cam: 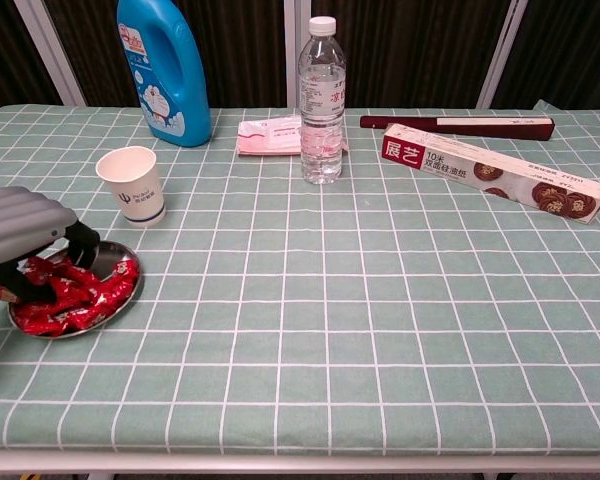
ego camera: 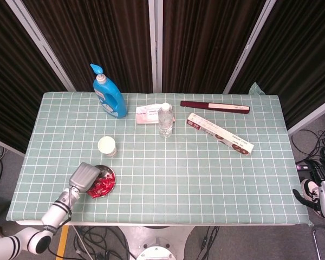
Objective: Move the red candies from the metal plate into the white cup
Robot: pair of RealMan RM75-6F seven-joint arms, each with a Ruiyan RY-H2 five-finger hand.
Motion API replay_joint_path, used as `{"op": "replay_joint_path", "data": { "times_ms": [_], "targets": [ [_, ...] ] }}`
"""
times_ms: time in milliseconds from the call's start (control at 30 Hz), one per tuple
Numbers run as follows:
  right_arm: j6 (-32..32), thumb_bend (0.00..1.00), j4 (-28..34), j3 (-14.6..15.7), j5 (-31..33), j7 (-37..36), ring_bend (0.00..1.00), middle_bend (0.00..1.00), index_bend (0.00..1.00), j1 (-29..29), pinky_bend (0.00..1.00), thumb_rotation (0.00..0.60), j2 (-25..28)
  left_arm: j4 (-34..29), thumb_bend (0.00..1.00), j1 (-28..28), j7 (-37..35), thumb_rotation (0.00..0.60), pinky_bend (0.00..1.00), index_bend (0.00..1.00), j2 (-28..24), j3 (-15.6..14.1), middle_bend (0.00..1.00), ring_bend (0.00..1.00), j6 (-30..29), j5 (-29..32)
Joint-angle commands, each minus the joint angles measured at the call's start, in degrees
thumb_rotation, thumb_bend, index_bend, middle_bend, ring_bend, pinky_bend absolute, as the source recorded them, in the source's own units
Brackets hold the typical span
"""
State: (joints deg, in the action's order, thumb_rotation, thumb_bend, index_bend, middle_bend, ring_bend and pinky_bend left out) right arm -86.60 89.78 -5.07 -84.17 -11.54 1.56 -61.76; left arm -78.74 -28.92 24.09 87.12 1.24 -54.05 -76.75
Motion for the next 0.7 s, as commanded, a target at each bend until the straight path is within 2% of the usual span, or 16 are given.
{"op": "replay_joint_path", "data": {
  "times_ms": [33, 233, 433, 700],
  "targets": [
    [0.1, 0.13, -0.1, 0.0, 0.1, -0.2, 0.07, 0.17, 0.15, 0.0, 0.35, 0.600, 0.0, -0.1, 0.46, -0.3, -2.4, 0.600, 1.00, 0.62, 0.0, -0.2, 0.71, 0.92, 0.5, -0.3],
    [0.2, 0.13, -0.8, 0.0, 0.2, -1.0, 0.07, 0.17, 0.15, -0.1, 0.35, 0.600, -0.2, -1.7, 0.54, -0.2, -8.4, 0.600, 1.00, 0.67, -0.8, 0.0, 0.76, 0.93, 0.0, -1.1],
    [0.3, 0.13, -1.2, -0.1, 0.2, -1.5, 0.07, 0.17, 0.15, 0.0, 0.35, 0.600, -0.3, -3.7, 0.57, -0.1, -13.3, 0.600, 1.00, 0.69, -2.4, 0.6, 0.77, 0.94, -1.0, -1.3],
    [0.3, 0.13, -1.7, -0.1, 0.2, -2.1, 0.07, 0.17, 0.14, -0.1, 0.35, 0.600, -0.3, -6.2, 0.57, -1.1, -17.8, 0.600, 1.00, 0.69, -5.7, 4.0, 0.77, 0.94, -2.2, 0.0]
  ]
}}
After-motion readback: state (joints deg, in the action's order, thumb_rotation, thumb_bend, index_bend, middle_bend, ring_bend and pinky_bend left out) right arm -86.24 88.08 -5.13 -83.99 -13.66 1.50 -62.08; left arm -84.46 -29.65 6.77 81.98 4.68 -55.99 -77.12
